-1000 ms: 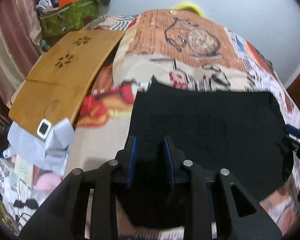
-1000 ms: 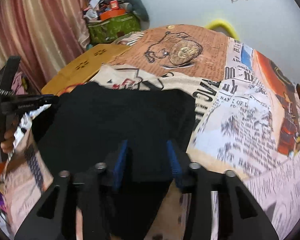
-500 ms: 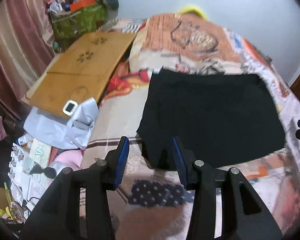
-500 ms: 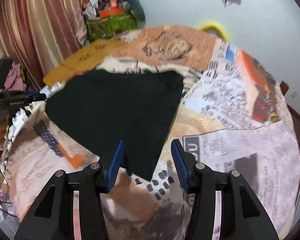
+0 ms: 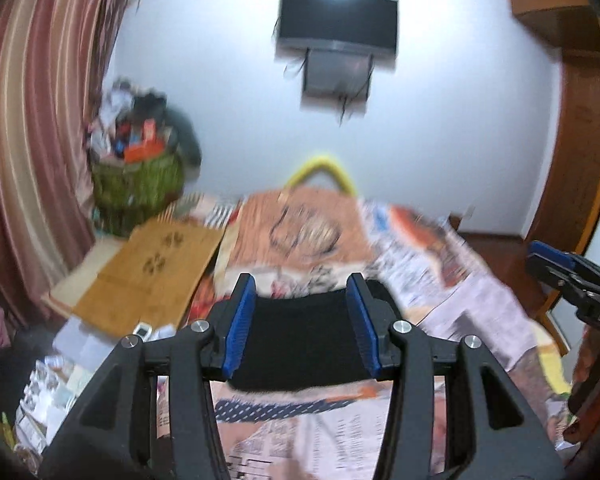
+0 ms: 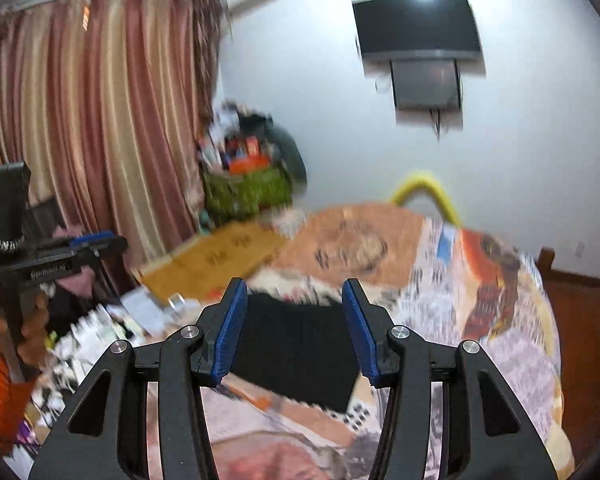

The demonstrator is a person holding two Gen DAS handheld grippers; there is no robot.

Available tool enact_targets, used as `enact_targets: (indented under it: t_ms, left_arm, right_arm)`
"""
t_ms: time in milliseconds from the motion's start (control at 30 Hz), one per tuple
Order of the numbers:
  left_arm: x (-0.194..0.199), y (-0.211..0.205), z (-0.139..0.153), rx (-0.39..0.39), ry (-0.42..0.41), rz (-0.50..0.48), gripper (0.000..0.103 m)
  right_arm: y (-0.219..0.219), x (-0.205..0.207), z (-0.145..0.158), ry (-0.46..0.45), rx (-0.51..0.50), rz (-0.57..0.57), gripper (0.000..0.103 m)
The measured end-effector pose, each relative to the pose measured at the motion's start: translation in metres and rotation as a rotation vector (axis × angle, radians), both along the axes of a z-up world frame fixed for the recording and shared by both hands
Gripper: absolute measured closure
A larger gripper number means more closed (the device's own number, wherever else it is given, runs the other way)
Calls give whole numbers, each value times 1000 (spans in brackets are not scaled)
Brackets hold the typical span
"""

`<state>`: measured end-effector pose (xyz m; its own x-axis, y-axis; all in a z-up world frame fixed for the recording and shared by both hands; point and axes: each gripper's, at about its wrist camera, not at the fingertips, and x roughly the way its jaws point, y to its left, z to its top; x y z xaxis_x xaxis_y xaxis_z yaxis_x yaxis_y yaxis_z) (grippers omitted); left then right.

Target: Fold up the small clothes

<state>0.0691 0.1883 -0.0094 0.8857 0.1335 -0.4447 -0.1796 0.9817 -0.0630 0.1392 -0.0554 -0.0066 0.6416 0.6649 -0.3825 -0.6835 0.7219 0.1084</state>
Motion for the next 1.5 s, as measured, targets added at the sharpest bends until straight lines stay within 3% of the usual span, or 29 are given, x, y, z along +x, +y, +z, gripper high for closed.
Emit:
enact_targets:
  t_ms: [100,267,533,667,733,1500]
  left_arm:
    - [-28,-25,23,38,-94,-9,53]
    - [-60,-52,34,55,-176,-3,45]
    - [-89,-76,32,77,-227,16,13]
    - [-94,-77,31,77,-238,29,1]
    - [-96,-77,30,77,-242,33,0]
    - [-93,-69,20,47,-217,43,0]
  right_arm:
    - [-6,-23,18,-62,61,9,57]
    - [-11,-54,32,-131,117,3,55]
    - [-11,-76,29,-190,116,-57,17]
    - [-15,-79,28,-185,113,-74,7]
    - [-19,-81,27,-184,112,-86,0]
    - [-24,-85,23,-152,104,-102,0]
